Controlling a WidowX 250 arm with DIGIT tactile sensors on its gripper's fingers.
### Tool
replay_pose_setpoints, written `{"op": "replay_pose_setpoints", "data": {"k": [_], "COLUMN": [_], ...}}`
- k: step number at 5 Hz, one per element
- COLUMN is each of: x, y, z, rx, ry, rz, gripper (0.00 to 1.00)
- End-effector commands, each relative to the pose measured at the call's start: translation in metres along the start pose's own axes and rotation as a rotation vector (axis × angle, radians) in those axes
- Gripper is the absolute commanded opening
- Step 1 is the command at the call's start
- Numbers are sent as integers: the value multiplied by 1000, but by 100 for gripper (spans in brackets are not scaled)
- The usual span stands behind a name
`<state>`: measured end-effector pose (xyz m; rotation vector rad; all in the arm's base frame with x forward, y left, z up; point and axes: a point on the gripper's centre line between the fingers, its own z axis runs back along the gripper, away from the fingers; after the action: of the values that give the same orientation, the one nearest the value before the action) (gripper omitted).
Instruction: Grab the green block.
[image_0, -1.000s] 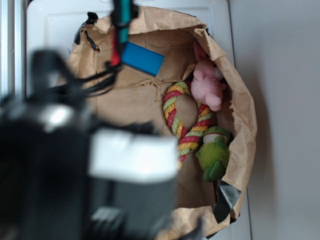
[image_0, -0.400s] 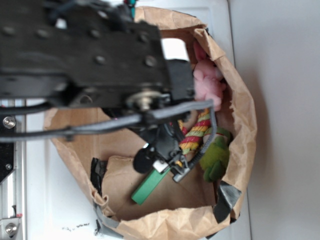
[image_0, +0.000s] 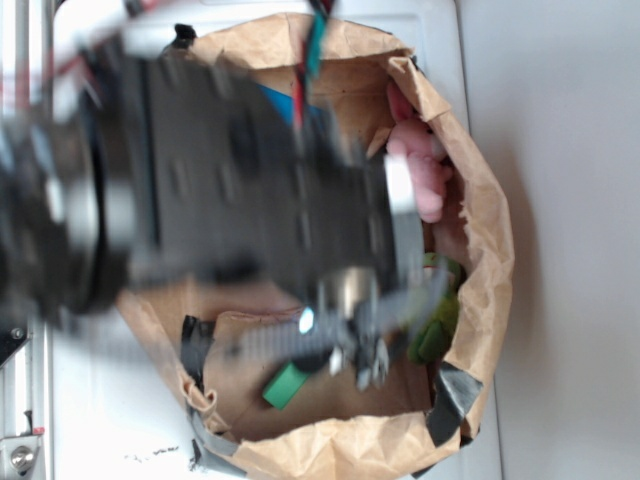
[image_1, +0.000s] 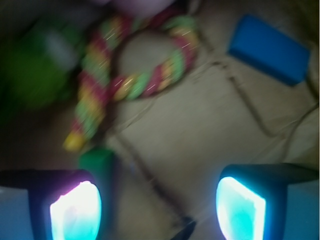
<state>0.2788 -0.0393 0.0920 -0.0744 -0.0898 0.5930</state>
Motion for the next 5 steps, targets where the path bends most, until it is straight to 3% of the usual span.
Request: {"op": "replay_pose_setpoints", "data": {"k": [1,2,3,5], "x": [9,17,9,-33], "y": [-36,-31,-24,-8], "z": [-10,-26,-42,-35], "rx": [-2,11,31,31], "ry": [15,50,102,164], "rz": [-63,-51,-44,-107], "gripper": [100,100,100,100]}}
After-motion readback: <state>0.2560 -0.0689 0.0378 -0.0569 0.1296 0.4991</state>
